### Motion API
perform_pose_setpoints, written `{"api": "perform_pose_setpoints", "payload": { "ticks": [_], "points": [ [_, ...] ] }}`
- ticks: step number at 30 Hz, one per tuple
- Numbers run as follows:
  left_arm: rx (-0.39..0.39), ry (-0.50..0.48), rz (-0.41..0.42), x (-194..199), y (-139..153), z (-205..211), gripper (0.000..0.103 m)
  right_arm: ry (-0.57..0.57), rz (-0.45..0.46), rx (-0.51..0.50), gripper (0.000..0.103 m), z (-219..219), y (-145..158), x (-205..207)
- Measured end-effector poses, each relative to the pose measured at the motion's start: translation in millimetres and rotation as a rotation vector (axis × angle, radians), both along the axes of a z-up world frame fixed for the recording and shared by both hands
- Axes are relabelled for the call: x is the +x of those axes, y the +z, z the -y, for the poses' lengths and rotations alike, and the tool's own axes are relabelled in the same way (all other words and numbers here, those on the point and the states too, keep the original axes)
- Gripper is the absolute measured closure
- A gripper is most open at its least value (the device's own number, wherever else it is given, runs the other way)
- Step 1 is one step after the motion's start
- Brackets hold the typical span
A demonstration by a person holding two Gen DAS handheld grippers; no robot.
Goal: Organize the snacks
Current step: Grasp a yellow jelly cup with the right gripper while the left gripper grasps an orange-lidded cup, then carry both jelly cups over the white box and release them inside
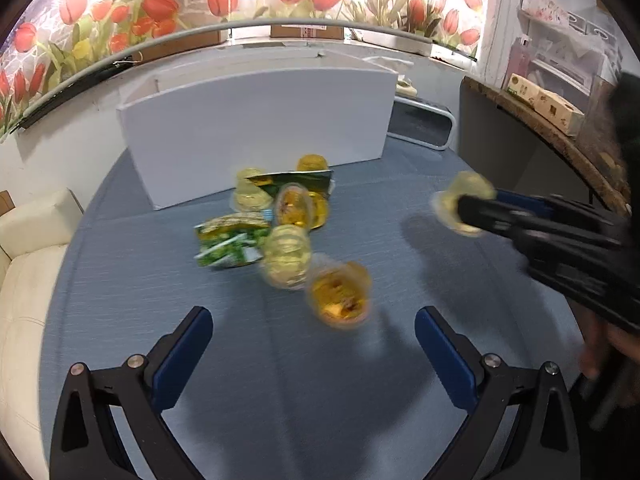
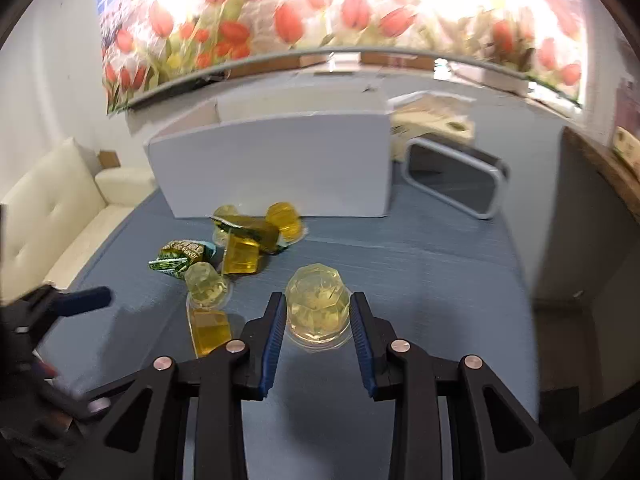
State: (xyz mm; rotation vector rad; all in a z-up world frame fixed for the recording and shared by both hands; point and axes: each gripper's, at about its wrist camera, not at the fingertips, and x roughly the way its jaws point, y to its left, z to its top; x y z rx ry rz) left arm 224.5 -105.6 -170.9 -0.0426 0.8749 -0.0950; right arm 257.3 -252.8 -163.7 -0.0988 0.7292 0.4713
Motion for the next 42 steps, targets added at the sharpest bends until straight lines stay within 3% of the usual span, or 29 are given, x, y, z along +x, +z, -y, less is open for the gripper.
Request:
{"api": "perform_pose_setpoints", "payload": {
  "ticks": [10, 11, 12, 14, 16, 27, 34, 42],
  "points": [
    [0.065, 0.107, -0.026, 36.1, -31.2, 40.8, 0.001, -0.058, 0.010, 0.047, 0.068, 44.1, 10.6, -31.1],
    [0.056, 0.108, -0.037, 37.5, -34.2, 41.0, 0.005, -0.064, 0.010, 0.052, 0.068, 46.8, 10.4, -32.8],
    [0.050, 0.110, -0.049, 38.4, -36.9, 41.0, 0.017, -0.066, 0.009, 0.058, 0.068, 48.8, 10.0, -33.9],
    [0.061, 0.100, -0.028, 36.7, -35.3, 43.5, 0.030, -0.069, 0.000, 0.072, 0.068, 52.7, 8.0, -34.9],
    [0.058, 0.092, -0.030, 36.7, -32.7, 43.4, 0.052, -0.069, -0.002, 0.078, 0.068, 53.8, 6.3, -35.6],
    [0.026, 0.069, -0.014, 15.8, -17.5, 35.2, 0.052, -0.033, 0.011, 0.094, 0.068, 41.1, 8.9, -40.0],
    [0.005, 0.067, 0.084, 3.4, 31.1, 10.6, 0.052, -0.001, 0.036, 0.104, 0.068, 19.8, 23.7, -27.7],
    [-0.023, 0.114, 0.192, 33.6, 99.2, -48.1, 0.052, 0.053, 0.105, 0.122, 0.068, -28.4, 66.6, 14.8]
  ]
}}
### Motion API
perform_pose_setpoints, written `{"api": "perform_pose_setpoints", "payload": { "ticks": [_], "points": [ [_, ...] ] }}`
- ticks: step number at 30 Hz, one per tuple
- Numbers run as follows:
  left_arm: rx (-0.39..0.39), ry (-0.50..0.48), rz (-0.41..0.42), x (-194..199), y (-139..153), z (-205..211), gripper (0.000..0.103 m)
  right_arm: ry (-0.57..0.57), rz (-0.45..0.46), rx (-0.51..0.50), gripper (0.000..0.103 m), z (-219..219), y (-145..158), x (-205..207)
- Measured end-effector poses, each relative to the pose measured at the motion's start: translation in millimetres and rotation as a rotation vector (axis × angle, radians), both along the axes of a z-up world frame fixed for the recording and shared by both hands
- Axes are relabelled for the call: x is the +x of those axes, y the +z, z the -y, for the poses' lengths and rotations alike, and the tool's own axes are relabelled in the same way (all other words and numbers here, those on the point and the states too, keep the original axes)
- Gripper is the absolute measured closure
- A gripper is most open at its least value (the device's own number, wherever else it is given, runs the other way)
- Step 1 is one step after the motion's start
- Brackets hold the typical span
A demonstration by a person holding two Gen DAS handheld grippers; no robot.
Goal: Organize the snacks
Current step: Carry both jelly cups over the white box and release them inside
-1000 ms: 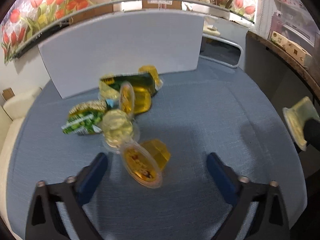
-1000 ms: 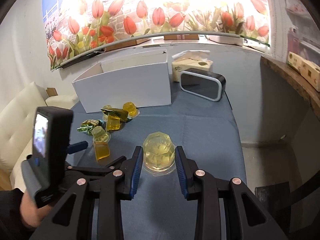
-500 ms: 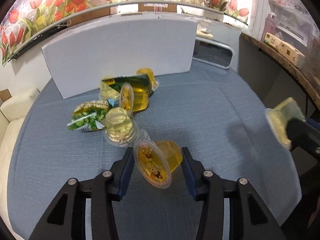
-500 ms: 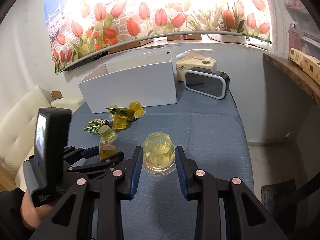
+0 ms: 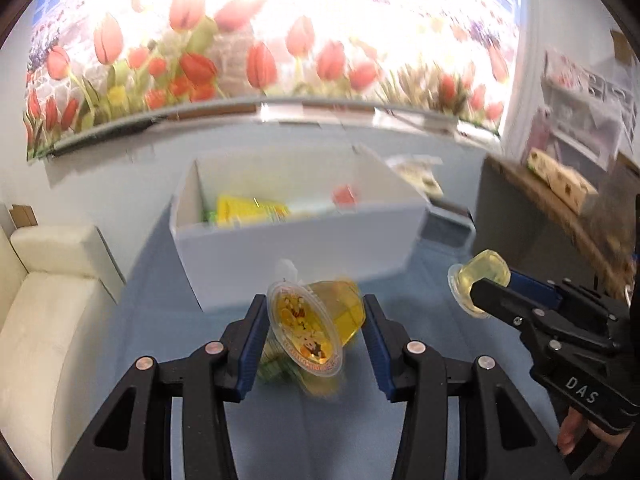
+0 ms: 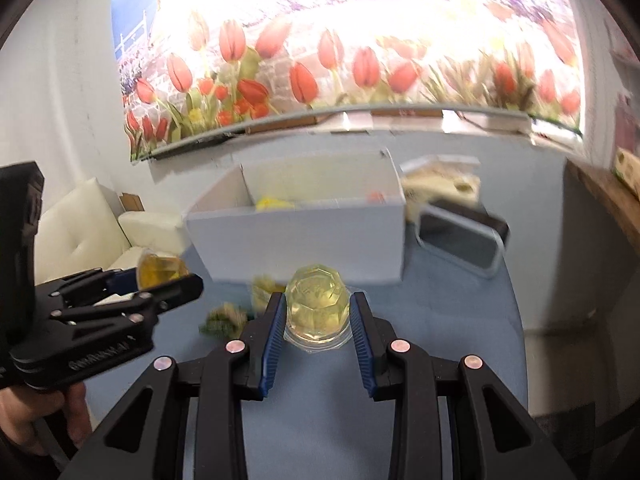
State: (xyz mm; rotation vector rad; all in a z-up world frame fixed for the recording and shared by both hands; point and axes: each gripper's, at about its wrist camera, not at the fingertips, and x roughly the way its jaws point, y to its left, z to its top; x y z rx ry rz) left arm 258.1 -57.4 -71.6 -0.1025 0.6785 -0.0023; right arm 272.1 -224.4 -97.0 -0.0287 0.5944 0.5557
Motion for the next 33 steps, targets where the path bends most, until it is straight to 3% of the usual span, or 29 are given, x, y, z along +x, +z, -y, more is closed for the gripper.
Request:
{"api": "perform_pose_setpoints", "payload": {
  "ticks": [7, 9, 15, 17, 18, 19, 21, 23, 28, 33],
  "points": [
    [-0.011, -0.009, 0.062, 72.9, 41.9, -38.4, 0.052, 0.013, 0.040, -0.038, 0.068, -47.4, 34.8, 79.1],
    [-0.006, -0.009, 0.039, 104.1, 39.3, -47.0, 0.052, 0.003, 0.006, -0.047, 0.068, -59.4, 34.4, 110.8],
    [0.033, -0.013, -0.027, 145.9, 13.9, -58.2, 0.052, -0.016, -0.058, -0.114, 0.067, -78.7, 14.2, 161.0],
    [0.041, -0.005, -0.039, 151.4, 6.4, -60.6, 0.040, -0.026, -0.056, -0.104, 0.065, -76.9, 10.1, 165.2],
    [0.038, 0.005, -0.045, 152.9, 3.6, -63.0, 0.009, -0.032, -0.058, -0.096, 0.059, -74.6, 8.3, 167.1],
    [0.024, 0.009, -0.040, 152.0, 1.7, -66.4, 0.000, -0.048, -0.062, -0.088, 0.037, -71.3, 6.4, 168.9],
    [0.017, 0.016, -0.037, 150.6, -0.4, -72.1, 0.000, -0.071, -0.036, -0.063, 0.009, -65.1, 6.5, 168.2],
    [0.029, 0.015, -0.036, 148.4, -0.6, -75.3, 0.000, -0.101, -0.003, -0.062, 0.008, -59.8, 9.0, 165.7],
    [0.063, 0.024, -0.030, 140.7, 6.0, -76.6, 0.000, -0.117, -0.038, -0.036, 0.000, -52.0, 8.9, 167.1],
    [0.083, 0.030, -0.019, 128.1, 13.8, -74.8, 0.000, -0.126, -0.046, 0.004, 0.000, -43.3, 12.2, 154.9]
  ]
}}
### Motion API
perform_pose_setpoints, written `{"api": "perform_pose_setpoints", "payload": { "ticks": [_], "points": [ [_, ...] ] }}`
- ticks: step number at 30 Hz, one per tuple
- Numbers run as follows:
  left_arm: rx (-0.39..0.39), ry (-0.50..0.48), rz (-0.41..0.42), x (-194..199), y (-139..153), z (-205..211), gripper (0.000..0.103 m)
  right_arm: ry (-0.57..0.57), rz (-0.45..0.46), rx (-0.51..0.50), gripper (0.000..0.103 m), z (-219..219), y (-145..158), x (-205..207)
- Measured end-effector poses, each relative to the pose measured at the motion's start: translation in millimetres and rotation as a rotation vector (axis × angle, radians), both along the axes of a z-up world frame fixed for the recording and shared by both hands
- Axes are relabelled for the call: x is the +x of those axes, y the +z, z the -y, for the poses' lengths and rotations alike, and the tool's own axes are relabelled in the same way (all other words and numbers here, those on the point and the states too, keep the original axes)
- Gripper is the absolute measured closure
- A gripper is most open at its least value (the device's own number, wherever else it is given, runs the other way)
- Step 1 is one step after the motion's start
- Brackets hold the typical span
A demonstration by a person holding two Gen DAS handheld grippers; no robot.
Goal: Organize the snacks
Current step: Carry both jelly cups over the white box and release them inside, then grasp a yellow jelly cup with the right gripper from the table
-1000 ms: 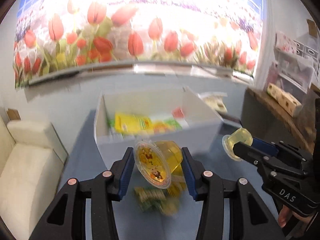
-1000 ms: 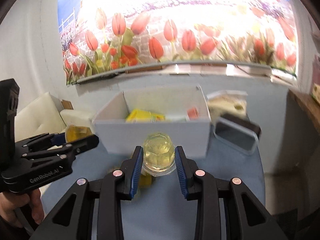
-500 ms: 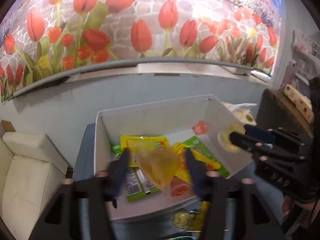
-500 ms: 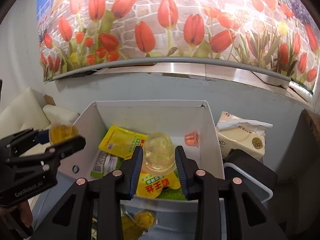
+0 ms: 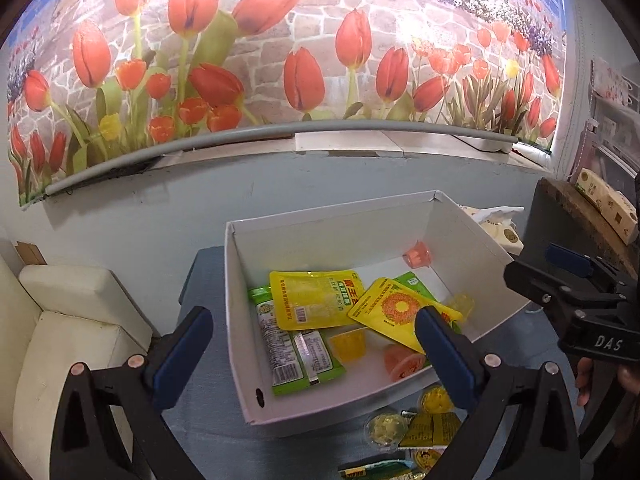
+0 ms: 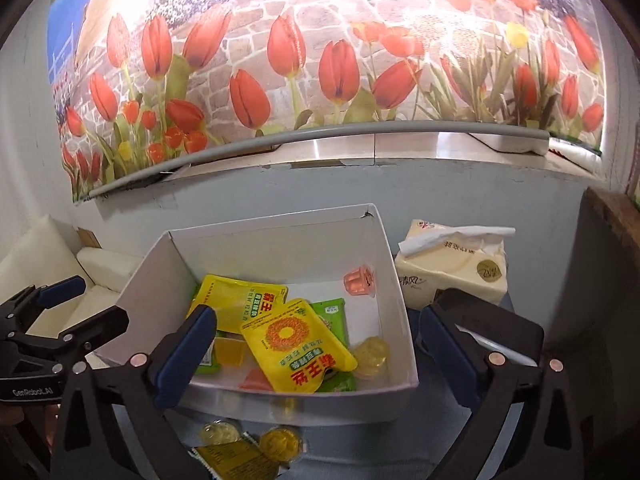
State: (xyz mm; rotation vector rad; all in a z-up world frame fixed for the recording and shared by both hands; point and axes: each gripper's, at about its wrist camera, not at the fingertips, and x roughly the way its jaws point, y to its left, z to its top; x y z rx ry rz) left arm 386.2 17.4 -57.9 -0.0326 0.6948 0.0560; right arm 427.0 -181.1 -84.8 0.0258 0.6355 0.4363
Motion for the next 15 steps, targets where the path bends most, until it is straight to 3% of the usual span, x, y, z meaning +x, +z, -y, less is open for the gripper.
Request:
{"api": "perform_pose_setpoints", "payload": {
  "ticks": [8, 13, 15],
  "points": [
    [-0.028, -0.023, 0.051, -46.5, 13.7, 10.2, 0.000, 0.024, 0.009, 0.066, 0.000, 20.2, -2.7, -53.3],
    [-0.049, -0.056, 0.071, -103.5, 7.0, 28.3, 0.000, 0.034, -0.025, 0.097, 0.000, 33.4, -25.9, -98.4],
    [-0.092, -0.056, 0.074, -127.1, 0.0, 30.6, 0.000, 0.019, -0.039, 0.100, 0.000, 38.7, -36.3, -111.4]
  ]
}}
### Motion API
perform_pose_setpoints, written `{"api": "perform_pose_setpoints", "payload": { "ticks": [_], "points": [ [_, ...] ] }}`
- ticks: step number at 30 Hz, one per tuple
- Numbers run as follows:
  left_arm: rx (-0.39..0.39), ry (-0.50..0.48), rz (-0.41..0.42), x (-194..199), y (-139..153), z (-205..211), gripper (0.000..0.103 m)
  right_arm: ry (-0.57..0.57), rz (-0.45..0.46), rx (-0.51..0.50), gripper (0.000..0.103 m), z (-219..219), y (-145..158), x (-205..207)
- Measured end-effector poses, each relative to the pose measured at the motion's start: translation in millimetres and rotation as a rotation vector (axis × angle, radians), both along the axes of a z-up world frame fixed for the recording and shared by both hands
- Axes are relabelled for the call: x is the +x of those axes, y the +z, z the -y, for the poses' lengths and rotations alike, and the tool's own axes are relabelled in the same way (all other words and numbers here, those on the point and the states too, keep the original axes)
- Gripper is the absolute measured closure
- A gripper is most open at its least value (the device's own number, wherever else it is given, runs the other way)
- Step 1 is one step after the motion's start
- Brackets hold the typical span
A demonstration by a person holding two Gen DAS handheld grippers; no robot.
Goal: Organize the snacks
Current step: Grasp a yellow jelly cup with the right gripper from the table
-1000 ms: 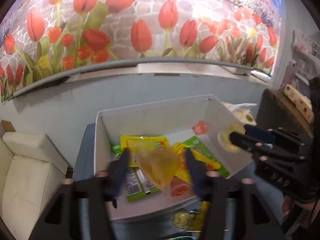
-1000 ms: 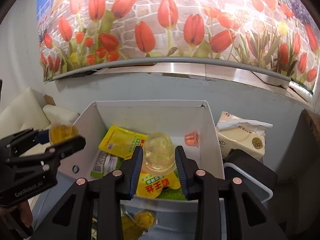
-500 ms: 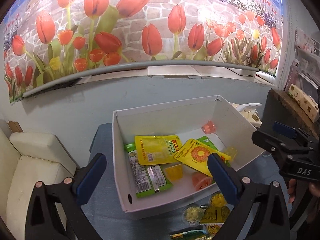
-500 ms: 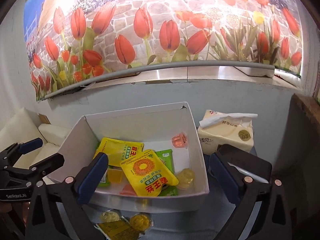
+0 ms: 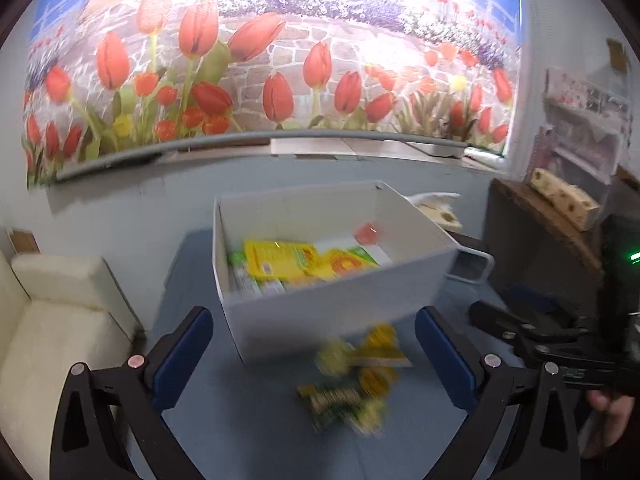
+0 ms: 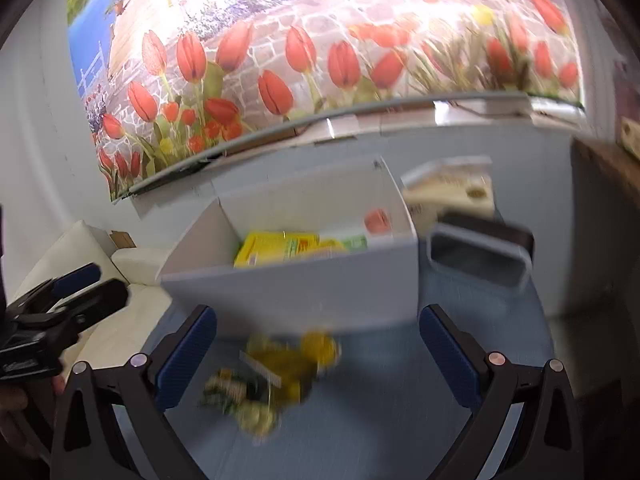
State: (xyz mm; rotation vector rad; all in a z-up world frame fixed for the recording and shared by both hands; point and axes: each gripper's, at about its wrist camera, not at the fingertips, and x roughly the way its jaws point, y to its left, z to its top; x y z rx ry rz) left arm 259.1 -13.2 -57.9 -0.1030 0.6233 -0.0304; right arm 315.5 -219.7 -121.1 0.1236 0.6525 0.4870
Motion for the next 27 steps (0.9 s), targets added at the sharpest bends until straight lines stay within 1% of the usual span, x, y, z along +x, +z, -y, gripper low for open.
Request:
{"api": "perform_pose_setpoints", "payload": {
  "ticks": [2, 4, 7, 9, 12, 16, 20, 22, 24, 26, 27],
  "points": [
    [-0.031, -0.001, -0.002, -18.6, -8.2, 1.9, 0.000, -0.002, -0.034, -0.011, 0.000, 3.3, -14.7, -12.1],
    [-0.037, 0.010, -0.015, -37.2, -19.2, 6.1, 0.000, 0.006, -0.058, -0.021, 0.000, 2.8, -27.3, -19.7],
    [-0.037, 0.003, -0.031, -49.0, -29.3, 11.2, 0.000, 0.006, -0.078, -0.050, 0.000, -3.1, -40.1, -20.1],
    [-0.035, -0.009, -0.038, -52.5, -33.9, 14.8, 0.000, 0.014, -0.091, -0.045, 0.000, -9.4, -45.2, -14.7],
    [-0.063, -0.019, -0.056, -54.2, -36.7, 15.9, 0.000, 0.006, -0.106, -0.057, 0.000, -21.7, -50.5, 0.5],
    [-0.060, -0.016, -0.055, -54.0, -39.8, 15.4, 0.000, -0.027, -0.169, -0.053, 0.000, -38.1, -59.4, 34.6],
    [-0.063, -0.018, -0.066, -51.9, -45.8, 12.4, 0.000, -0.039, -0.189, -0.072, 0.000, -54.2, -63.2, 61.6],
    [-0.079, -0.016, -0.078, -50.0, -50.1, 8.2, 0.000, -0.043, -0.183, -0.106, 0.001, -65.5, -64.3, 71.5],
    [-0.081, -0.007, -0.087, -48.4, -54.6, 3.3, 0.000, -0.045, -0.182, -0.133, 0.005, -73.2, -65.9, 76.3],
    [-0.086, 0.000, -0.091, -47.9, -57.4, 0.5, 0.000, -0.050, -0.199, -0.163, 0.019, -81.7, -70.6, 80.0],
    [-0.091, 0.002, -0.094, -47.1, -58.8, -1.5, 0.000, -0.049, -0.209, -0.174, 0.023, -85.5, -73.2, 81.7]
  ]
}}
